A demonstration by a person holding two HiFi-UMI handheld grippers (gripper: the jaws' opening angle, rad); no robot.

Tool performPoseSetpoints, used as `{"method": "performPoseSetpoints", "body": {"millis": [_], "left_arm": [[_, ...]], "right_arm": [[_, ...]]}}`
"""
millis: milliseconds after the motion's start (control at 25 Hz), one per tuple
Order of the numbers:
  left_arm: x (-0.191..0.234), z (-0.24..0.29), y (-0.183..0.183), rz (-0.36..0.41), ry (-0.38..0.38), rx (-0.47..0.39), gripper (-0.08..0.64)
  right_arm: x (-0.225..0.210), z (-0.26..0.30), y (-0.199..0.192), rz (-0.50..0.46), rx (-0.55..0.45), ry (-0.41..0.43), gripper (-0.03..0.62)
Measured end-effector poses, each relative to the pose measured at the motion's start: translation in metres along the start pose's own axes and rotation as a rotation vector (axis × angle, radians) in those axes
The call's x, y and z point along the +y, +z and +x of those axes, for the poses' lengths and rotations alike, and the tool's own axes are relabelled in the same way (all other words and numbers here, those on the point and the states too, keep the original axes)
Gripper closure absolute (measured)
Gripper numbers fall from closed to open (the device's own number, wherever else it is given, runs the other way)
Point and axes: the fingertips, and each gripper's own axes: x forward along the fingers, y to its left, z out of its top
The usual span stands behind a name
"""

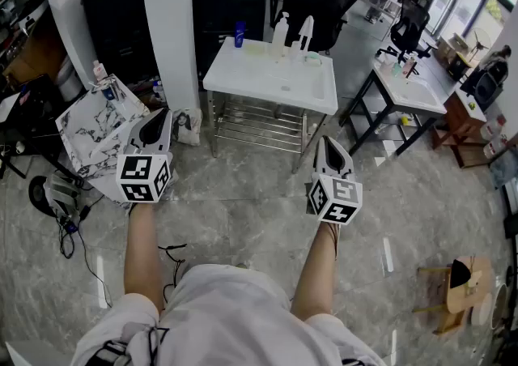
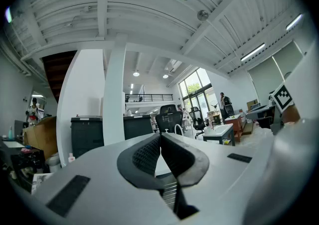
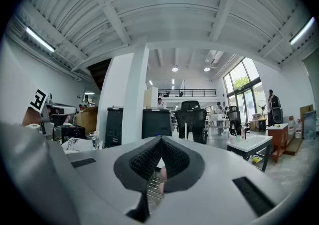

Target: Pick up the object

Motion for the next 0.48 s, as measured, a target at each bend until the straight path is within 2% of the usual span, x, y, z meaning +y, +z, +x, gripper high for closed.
{"method": "performPoseSetpoints", "body": {"millis": [480], "left_arm": [[-0.023, 0.023, 0.001, -0.003, -0.006, 0.003, 0.537]], "right_arm": [[-0.029, 0.010, 0.001, -0.002, -0.013, -0.008, 0.584]]}}
